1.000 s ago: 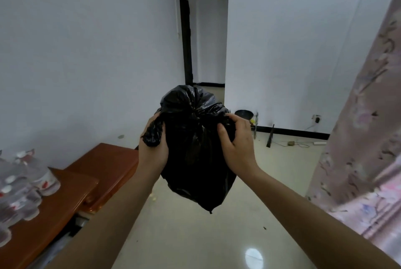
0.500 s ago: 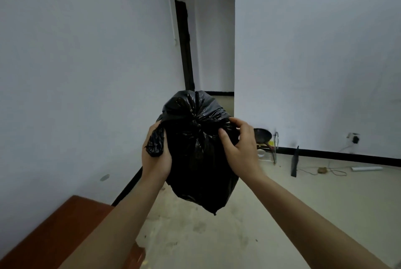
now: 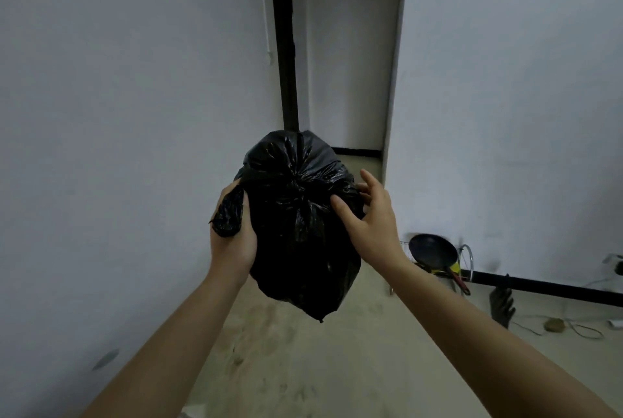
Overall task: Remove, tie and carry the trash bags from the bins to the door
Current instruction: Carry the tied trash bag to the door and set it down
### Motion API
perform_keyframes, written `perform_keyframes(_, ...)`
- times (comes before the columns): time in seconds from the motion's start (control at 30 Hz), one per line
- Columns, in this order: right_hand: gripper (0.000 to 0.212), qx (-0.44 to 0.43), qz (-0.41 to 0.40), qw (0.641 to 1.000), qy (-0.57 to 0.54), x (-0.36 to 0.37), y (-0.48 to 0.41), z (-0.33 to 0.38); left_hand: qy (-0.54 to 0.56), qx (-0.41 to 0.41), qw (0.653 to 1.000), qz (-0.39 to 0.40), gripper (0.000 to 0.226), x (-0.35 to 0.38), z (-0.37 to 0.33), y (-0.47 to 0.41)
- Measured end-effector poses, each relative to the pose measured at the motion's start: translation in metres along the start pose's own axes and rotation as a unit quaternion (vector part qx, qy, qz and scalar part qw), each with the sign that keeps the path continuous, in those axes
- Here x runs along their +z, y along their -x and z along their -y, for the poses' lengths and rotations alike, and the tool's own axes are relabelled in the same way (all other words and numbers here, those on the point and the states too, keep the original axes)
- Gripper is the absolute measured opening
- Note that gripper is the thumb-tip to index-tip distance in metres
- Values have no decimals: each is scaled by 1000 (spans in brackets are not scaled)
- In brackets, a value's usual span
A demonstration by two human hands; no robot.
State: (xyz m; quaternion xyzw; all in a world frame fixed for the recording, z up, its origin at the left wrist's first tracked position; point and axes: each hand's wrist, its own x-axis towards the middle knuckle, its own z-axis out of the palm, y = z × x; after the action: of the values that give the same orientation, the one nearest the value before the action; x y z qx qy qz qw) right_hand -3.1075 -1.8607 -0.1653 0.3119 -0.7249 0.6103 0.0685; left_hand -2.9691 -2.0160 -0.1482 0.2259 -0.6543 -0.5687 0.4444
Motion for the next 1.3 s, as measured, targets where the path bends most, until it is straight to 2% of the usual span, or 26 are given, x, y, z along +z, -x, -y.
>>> perform_keyframes(0.17, 83, 65, -16, 998, -10, 30, -142, -59, 5, 3, 999, 47, 17, 71, 44, -151)
perform_keyframes(0.2, 79, 76, -21, 997, -8, 37, -169, -77, 0, -3, 998, 57, 17, 85, 58, -177)
perform_keyframes(0.3, 48, 59, -24, 998, 16, 57, -244, -136, -2, -19, 996, 87, 18, 128, 103, -248)
perform_keyframes(0.43, 36, 49, -32, 998, 0, 90, -342, -214, 3, -35, 996, 87, 19, 189, 166, -349)
perform_keyframes(0.57, 30, 29, -36, 999, 8, 123, -471, -272, 31, -78, 995, 56, 52, 258, 204, -475)
perform_keyframes(0.6, 30, 28, -33, 999, 12, 131, -504, -280, 36, -92, 994, 54, 55, 272, 210, -507)
perform_keyframes(0.87, 30, 23, -3, 1000, 11, 224, -727, -336, 84, -118, 989, 18, 31, 331, 259, -720)
perform_keyframes(0.97, 29, 10, 11, 1000, 27, 269, -804, -368, 75, -109, 991, 12, 31, 350, 301, -805)
perform_keyframes(1.17, 20, -16, 16, 1000, 6, 348, -938, -436, 90, -112, 987, 68, 38, 387, 363, -966)
perform_keyframes(1.3, 30, -24, 15, 999, 18, 393, -1043, -464, 90, -93, 987, 97, 33, 420, 388, -1090)
